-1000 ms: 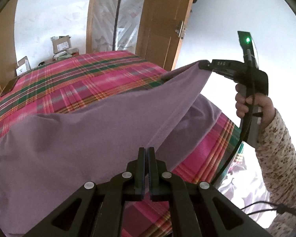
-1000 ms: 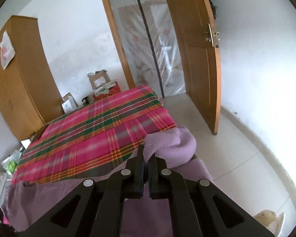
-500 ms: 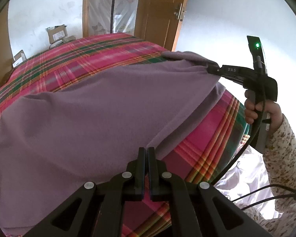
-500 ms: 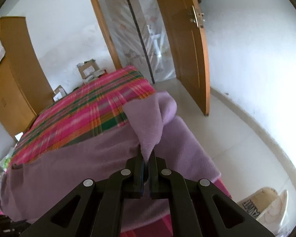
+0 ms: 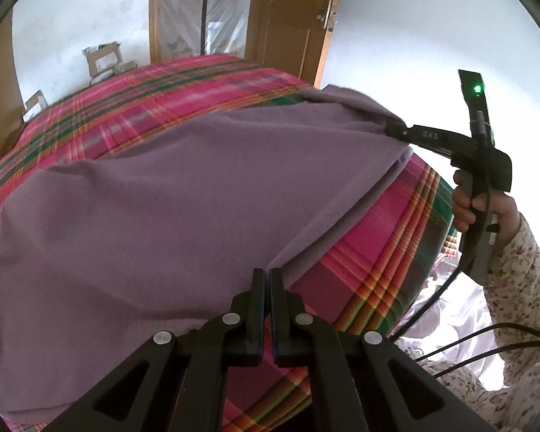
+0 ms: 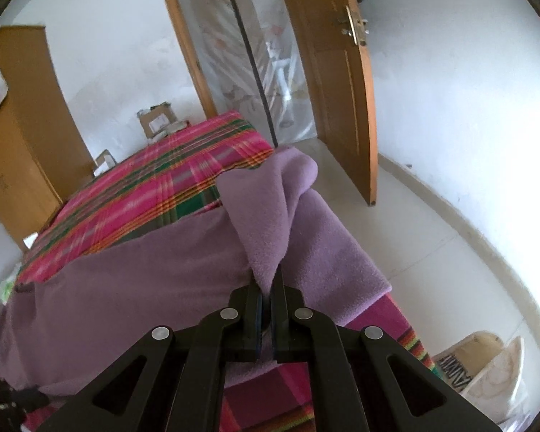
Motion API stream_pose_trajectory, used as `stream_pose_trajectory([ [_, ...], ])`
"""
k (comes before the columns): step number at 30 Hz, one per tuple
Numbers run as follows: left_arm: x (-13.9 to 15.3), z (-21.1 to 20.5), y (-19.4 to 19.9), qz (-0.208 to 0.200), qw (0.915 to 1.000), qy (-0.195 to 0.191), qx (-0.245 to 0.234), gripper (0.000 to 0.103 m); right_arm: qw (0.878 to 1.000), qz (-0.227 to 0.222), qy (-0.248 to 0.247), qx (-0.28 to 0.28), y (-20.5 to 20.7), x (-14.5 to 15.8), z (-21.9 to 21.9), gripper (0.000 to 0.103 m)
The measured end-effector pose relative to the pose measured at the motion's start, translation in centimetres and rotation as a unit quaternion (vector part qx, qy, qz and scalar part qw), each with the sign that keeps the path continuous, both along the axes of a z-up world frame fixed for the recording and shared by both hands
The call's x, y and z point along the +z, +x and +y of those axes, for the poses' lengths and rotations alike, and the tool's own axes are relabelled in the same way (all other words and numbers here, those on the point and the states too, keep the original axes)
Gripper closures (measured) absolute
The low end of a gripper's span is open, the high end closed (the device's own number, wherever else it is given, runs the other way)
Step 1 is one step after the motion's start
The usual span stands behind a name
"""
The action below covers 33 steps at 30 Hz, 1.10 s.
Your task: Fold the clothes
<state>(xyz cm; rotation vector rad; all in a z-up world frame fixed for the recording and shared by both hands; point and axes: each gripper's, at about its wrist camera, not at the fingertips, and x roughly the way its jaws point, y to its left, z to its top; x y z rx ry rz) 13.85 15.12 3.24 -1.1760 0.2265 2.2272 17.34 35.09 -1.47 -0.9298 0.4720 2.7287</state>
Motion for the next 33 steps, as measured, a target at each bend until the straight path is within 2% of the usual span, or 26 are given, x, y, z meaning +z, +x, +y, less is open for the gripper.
stream_pose_trajectory([
  [8,-0.3,-0.3,-0.1,-0.018,0.9998,0.0,-0.003,0.1,0.999,-0.03,-0.027,-0.003,0.0,-1.3,1.1,0.095],
  [12,0.0,-0.4,0.0,-0.022,0.9997,-0.004,-0.009,0.098,0.999,-0.037,-0.01,0.005,0.1,-0.7,0.9,0.088],
  [14,0.4,-0.6,0.0,-0.025,0.9996,0.005,-0.012,0.097,0.999,-0.04,-0.001,0.008,0.2,-0.4,0.9,0.082],
  [17,1.0,-1.1,-0.4,-0.033,0.9989,0.032,-0.008,0.093,0.999,-0.045,0.012,0.014,0.4,0.1,0.8,0.078],
  [21,1.5,-1.1,-1.6,-0.029,0.9985,0.047,-0.002,0.091,0.999,-0.014,0.017,0.033,0.4,1.4,0.9,0.075],
  [23,1.4,-0.7,-2.3,-0.027,0.9988,0.042,0.001,0.09,0.999,0.004,0.015,0.043,0.3,2.1,1.1,0.068],
  [26,0.8,0.0,-3.4,-0.045,0.9978,0.05,-0.002,0.09,0.998,0.031,0.014,0.058,0.1,3.1,1.3,0.064],
  [28,0.4,0.6,-3.7,-0.051,0.9976,0.045,-0.006,0.09,0.997,0.043,0.023,0.067,-0.7,3.6,1.0,0.063],
  [30,0.0,1.3,-4.0,-0.054,0.9976,0.042,-0.012,0.09,0.995,0.029,0.05,0.076,-2.1,3.6,0.5,0.063],
  [33,-0.3,2.0,-4.3,-0.058,0.9973,0.041,-0.02,0.089,0.988,-0.012,0.128,0.087,-4.6,3.0,-1.2,0.063],
])
